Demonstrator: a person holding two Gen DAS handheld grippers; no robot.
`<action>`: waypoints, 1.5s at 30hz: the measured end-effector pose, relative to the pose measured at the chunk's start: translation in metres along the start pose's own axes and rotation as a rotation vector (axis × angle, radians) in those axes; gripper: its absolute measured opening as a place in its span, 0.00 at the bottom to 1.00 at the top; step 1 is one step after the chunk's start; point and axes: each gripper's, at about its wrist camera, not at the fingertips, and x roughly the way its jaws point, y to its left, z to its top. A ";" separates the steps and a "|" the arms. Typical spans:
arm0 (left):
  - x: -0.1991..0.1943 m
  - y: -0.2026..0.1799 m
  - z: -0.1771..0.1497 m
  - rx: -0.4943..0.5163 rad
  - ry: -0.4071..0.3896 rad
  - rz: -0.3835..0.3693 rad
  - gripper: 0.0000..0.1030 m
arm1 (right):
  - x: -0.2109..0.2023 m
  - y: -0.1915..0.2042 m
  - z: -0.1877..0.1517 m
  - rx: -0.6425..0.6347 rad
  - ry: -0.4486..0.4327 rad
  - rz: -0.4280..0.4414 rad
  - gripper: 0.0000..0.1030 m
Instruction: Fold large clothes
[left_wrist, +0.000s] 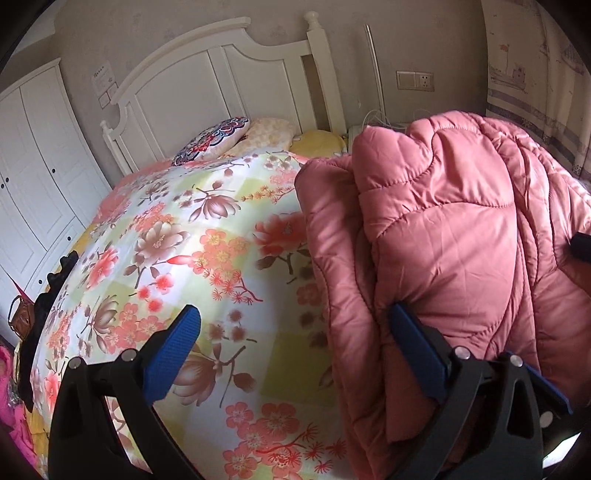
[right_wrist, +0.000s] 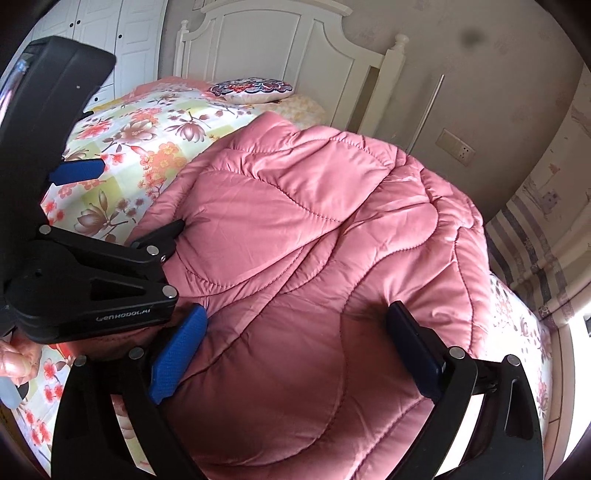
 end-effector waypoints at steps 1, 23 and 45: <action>-0.002 0.000 0.001 -0.002 -0.002 0.001 0.98 | -0.003 0.000 0.000 0.002 -0.004 -0.003 0.92; 0.009 0.006 -0.006 -0.025 0.072 -0.005 0.98 | 0.002 -0.055 0.081 -0.100 0.021 -0.149 0.93; 0.038 0.025 -0.014 -0.113 0.140 -0.063 0.98 | 0.150 -0.005 0.139 -0.006 0.246 -0.010 0.96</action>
